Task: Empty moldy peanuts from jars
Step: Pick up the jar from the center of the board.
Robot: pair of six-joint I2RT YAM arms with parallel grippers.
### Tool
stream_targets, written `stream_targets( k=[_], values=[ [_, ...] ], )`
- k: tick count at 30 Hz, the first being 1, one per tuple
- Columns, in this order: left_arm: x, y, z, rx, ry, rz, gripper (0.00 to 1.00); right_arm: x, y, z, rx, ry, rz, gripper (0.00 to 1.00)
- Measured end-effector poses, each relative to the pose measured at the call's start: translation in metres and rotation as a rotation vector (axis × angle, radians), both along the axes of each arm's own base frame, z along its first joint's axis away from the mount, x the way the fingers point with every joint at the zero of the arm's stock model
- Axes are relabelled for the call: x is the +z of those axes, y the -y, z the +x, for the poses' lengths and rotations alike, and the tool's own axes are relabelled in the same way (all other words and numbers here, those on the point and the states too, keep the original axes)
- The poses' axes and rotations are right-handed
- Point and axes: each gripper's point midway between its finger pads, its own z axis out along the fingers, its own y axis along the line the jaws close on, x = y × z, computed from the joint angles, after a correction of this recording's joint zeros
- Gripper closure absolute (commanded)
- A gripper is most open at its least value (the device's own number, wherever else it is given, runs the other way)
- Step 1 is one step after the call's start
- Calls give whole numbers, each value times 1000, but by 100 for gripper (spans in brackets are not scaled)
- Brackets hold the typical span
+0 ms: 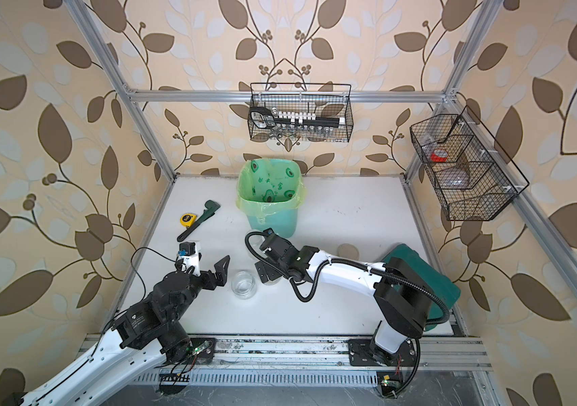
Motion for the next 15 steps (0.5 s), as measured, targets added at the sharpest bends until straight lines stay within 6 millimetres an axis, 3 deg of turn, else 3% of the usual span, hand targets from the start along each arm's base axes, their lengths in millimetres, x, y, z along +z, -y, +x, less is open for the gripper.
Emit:
stream_targets(
  k=[8,15],
  values=[
    [3,-1,-1,0,11,-9,1,-9,-20,4,-21,-22,-29,0],
    [3,-1,-1,0,12,-10,1,-21,-17,5,-53,-40,-86,0]
  ],
)
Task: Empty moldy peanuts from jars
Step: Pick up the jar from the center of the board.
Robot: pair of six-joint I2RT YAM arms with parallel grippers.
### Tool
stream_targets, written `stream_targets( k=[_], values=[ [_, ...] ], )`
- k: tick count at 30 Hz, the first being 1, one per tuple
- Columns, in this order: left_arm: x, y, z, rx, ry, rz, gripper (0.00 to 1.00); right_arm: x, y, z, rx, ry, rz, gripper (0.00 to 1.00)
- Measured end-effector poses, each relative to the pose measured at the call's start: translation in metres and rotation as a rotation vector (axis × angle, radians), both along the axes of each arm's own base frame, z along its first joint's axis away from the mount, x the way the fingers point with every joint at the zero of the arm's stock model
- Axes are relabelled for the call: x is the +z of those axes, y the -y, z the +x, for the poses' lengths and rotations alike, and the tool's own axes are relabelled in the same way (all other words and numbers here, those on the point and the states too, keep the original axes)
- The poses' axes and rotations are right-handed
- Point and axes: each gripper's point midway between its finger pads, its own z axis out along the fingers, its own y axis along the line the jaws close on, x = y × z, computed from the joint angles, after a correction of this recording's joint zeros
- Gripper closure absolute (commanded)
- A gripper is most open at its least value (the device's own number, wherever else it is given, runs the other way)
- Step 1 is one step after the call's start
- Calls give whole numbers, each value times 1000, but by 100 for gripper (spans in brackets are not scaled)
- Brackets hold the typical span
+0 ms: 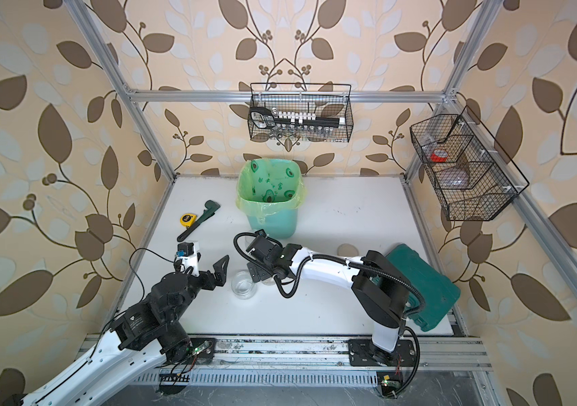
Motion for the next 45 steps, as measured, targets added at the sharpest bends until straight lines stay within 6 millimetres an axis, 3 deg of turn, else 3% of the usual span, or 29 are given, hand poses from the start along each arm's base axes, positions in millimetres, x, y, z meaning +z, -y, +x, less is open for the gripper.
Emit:
stream_targets(
  k=[15,25,31,35,40,45],
  values=[
    [-4,0,0,-1,-6,5,1,-7,29,5,-65,-13,-47,0],
    [-5,3,0,-12,-10,3,1,-7,27,10,-71,-10,-53,0],
    [-7,4,0,-18,-19,8,1,-17,26,12,-69,-20,-77,1],
    [-7,4,0,-19,-20,8,1,-20,26,11,-63,-22,-87,11],
    [-7,5,0,-21,-20,7,1,-20,25,12,-58,-19,-86,33],
    [-7,6,0,-27,-20,7,1,-19,28,10,-56,-20,-77,48]
  ],
)
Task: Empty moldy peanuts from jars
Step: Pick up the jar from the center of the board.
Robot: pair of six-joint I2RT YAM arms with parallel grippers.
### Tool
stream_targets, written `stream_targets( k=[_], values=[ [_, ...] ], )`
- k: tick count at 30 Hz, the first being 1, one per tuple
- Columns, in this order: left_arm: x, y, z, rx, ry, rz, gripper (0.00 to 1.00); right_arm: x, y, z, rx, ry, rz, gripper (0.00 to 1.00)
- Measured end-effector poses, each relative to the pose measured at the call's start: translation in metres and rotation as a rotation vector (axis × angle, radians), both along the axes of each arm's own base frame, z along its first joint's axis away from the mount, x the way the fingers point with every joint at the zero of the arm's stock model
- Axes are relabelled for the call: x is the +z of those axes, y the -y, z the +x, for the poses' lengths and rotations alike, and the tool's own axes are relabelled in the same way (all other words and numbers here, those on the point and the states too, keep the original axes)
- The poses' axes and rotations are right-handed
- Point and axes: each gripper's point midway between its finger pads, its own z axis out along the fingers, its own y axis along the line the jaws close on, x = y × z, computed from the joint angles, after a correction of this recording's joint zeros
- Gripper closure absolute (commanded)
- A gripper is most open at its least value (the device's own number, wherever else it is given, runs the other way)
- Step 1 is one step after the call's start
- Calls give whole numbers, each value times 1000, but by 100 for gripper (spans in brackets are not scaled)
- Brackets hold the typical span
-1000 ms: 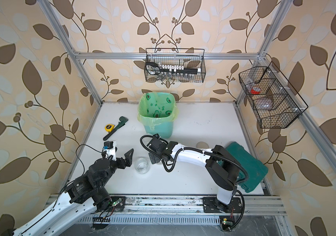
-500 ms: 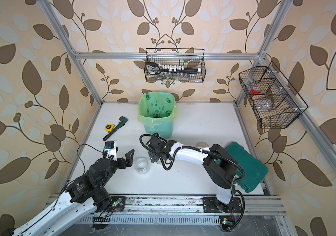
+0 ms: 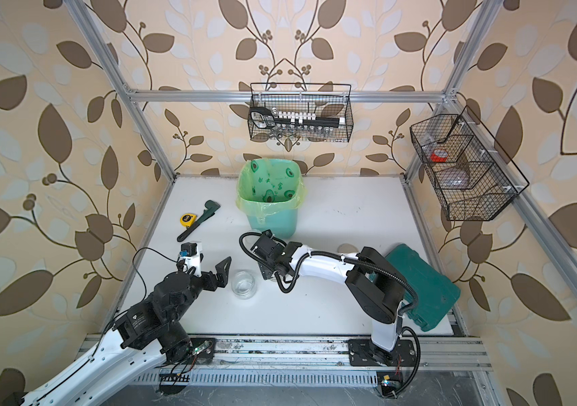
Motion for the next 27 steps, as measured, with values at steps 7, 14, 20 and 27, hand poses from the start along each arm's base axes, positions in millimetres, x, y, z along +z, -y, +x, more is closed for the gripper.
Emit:
stream_targets(
  k=[7,14,20,27],
  values=[
    [6,7,-3,-49,19,-26,1,3,33,-10,-16,-46,31,56],
    [11,36,-10,-211,46,-65,1,38,73,-14,-43,-60,141,58],
    [8,81,-17,-432,18,-102,1,84,97,-19,-21,-49,256,64],
    [2,124,-32,-661,-36,-153,1,115,98,-36,73,-120,305,64]
  ],
)
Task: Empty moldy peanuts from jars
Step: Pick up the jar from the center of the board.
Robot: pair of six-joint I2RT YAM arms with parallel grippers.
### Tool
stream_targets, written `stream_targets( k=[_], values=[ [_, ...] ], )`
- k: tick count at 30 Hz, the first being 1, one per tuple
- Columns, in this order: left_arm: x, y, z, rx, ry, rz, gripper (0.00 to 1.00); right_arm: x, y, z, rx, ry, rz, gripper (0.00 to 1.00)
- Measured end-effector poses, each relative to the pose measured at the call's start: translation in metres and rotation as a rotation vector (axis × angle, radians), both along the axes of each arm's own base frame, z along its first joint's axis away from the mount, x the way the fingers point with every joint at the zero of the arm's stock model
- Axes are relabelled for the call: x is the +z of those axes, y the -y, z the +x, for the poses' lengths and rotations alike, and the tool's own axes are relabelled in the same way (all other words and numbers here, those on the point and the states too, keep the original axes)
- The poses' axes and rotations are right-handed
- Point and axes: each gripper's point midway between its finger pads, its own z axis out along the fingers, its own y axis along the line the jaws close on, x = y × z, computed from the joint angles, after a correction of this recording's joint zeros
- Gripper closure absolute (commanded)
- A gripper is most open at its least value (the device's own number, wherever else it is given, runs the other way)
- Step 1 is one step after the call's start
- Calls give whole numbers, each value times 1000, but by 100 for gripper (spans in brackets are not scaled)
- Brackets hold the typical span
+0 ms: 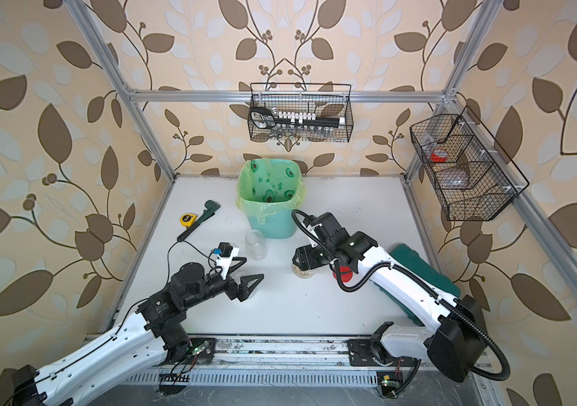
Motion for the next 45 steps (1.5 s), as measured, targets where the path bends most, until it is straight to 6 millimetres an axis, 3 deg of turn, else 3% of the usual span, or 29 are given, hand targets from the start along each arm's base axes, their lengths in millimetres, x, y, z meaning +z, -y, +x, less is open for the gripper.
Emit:
stream_targets(
  k=[7,16,25,33,45],
  values=[
    [16,21,-19,-144,30,-67,1,40,-25,-14,130,-23,64,66],
    [-3,40,-28,-236,-42,-27,1,73,-65,-59,317,-41,94,66],
    [-1,50,-48,-343,-45,-36,1,73,-86,-74,398,-63,77,66],
    [24,52,-50,-356,17,-111,1,67,-93,-80,424,-90,74,66],
    [29,54,-50,-367,27,-133,1,72,-108,-87,455,-87,142,66]
  ],
)
